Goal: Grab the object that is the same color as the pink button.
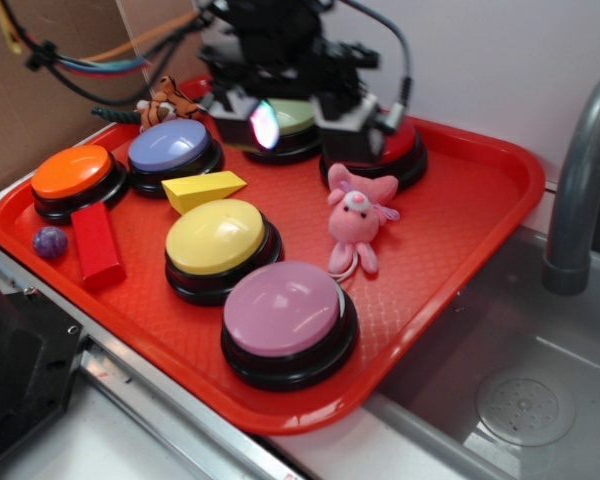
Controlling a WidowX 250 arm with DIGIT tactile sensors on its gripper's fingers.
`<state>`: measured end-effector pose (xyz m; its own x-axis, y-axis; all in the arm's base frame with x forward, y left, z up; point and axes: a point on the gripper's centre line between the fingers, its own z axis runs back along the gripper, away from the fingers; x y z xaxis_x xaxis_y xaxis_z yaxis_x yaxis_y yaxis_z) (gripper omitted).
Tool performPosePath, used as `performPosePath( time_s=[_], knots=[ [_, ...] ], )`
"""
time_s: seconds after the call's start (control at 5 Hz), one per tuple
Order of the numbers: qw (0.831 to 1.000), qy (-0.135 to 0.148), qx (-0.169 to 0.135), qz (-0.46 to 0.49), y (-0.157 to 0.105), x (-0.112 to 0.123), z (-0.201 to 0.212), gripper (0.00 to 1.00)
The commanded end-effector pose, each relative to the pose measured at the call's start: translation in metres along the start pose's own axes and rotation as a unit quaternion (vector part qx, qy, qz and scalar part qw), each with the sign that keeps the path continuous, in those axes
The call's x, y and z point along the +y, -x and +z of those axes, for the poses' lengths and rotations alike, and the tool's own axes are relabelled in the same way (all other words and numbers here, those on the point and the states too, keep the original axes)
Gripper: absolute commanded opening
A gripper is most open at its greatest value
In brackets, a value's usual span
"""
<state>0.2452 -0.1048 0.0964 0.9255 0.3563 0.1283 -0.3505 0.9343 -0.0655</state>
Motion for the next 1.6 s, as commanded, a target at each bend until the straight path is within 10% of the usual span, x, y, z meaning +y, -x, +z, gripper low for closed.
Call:
performPosePath(
  time_s=[0.0, 0.4, 0.6, 1.4],
  knots=[
    [0.998, 0.02, -0.024, 0.051, -0.023, -0.016, -0.036, 1.0],
    [0.996, 0.004, -0.017, 0.089, -0.029, 0.0, -0.058, 1.0],
    [0.996, -0.007, -0.011, 0.083, -0.029, 0.001, -0.062, 0.0],
    [0.996, -0.032, 0.014, -0.086, -0.05, 0.05, 0.016, 0.0]
  ],
)
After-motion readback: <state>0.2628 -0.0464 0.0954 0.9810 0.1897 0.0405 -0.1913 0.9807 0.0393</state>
